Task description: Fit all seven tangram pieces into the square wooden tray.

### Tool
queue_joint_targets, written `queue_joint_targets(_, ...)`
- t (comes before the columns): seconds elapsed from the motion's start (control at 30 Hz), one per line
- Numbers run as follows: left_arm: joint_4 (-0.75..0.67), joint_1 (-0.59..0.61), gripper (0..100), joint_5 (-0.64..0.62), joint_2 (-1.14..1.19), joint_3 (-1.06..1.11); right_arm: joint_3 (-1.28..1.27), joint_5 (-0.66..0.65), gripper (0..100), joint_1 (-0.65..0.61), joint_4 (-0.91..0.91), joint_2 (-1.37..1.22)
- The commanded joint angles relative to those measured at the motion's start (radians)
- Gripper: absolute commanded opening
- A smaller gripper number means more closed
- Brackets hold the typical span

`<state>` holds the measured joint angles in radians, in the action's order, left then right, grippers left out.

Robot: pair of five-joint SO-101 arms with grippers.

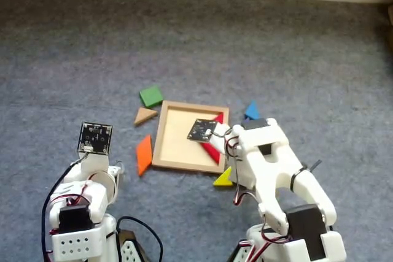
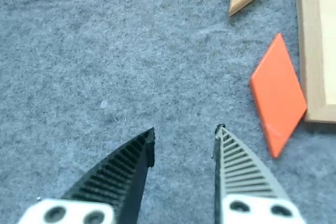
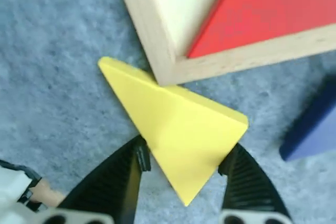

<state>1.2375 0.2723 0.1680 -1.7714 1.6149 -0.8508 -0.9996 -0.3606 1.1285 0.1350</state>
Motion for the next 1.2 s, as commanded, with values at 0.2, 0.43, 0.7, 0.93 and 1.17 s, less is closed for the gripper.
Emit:
queue_joint_targets(0.2,-0.018,-0.012,19,0.009,-0.053,-0.004,-0.008,-0.005,12.0,-0.008,0.081,0.249)
queue_joint_targets(0.43,-0.018,-0.012,19,0.009,-0.053,-0.004,-0.010,-0.005,23.4,-0.008,0.085,0.240)
queue_joint_targets(0.7,-0.018,-0.012,19,0.009,-0.053,-0.004,-0.010,0.061,32.8,-0.042,0.085,0.249)
queue_joint_targets(0.93,-0.018,-0.012,19,0.009,-0.053,-0.004,-0.007,0.163,34.4,-0.191,0.058,0.239)
queue_joint_targets(1.17,-0.018,-0.012,19,0.009,-0.053,-0.004,-0.030,0.186,42.1,-0.234,-0.056,0.143)
